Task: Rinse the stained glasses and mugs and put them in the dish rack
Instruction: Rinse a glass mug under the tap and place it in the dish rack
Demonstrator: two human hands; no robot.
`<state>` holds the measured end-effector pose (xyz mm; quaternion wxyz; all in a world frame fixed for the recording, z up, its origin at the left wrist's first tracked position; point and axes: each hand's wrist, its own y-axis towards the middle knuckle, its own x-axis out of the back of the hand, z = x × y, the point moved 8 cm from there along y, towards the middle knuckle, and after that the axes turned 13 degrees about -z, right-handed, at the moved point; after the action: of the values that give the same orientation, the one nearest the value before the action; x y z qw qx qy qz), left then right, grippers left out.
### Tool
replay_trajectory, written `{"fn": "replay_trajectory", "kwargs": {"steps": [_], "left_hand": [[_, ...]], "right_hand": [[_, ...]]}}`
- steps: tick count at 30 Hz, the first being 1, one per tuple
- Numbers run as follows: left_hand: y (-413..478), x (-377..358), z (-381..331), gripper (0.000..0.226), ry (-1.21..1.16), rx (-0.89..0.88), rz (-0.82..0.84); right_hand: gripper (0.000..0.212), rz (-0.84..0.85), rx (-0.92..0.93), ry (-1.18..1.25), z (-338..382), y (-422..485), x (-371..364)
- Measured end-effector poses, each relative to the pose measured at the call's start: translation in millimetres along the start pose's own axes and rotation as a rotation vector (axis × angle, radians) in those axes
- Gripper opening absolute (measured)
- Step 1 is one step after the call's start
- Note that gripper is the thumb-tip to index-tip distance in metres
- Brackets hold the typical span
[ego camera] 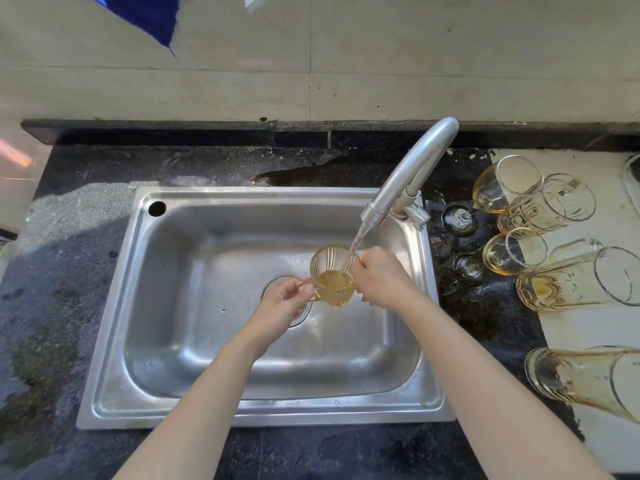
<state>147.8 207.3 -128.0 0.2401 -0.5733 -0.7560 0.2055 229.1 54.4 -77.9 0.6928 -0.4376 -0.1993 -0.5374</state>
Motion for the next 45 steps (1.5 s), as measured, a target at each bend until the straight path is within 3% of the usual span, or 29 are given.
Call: {"fn": "replay_trajectory", "kwargs": {"steps": [3, 7, 11, 15, 19, 23, 34, 37, 41, 45], "left_hand": [[-2, -6, -5, 0.016, -0.009, -0.008, 0.001], [0, -2, -1, 0.014, -0.032, 0.03, 0.004], [2, -2, -10, 0.018, -0.079, 0.011, -0.045], [4, 3, -4, 0.017, -0.082, 0.057, -0.041], [-3, -6, -6, 0.023, -0.144, 0.049, -0.07], [-2, 5, 0, 0.025, -0.116, 0.074, -0.099], [-10, 9, -32, 0.033, -0.005, -0.021, -0.133], [-6, 14, -41, 0.035, 0.103, -0.045, -0.178], [-4, 18, -45, 0.073, 0.152, 0.038, -0.21], [-4, 9, -52, 0.043, 0.088, 0.11, -0.232]], "right_hand": [[0.034, -0.041, -0.006, 0.0, -2, 0, 6], [0.035, 0.027, -0.036, 0.002, -1, -2, 2], [0.036, -0.063, -0.04, 0.029, -2, -3, 3], [0.031, 0.039, -0.092, 0.056, -3, -5, -4], [0.033, -0.002, -0.135, 0.084, -12, -5, -4], [0.03, 0.1, -0.134, 0.075, -6, -7, -13], [0.021, 0.06, -0.192, 0.262, -3, 0, -4], [0.017, 0.115, -0.227, 0.321, -5, -5, -9], [0.03, -0.045, -0.145, 0.355, -1, 3, 2], [0.051, -0.14, -0.071, 0.355, 6, -3, 4]]}}
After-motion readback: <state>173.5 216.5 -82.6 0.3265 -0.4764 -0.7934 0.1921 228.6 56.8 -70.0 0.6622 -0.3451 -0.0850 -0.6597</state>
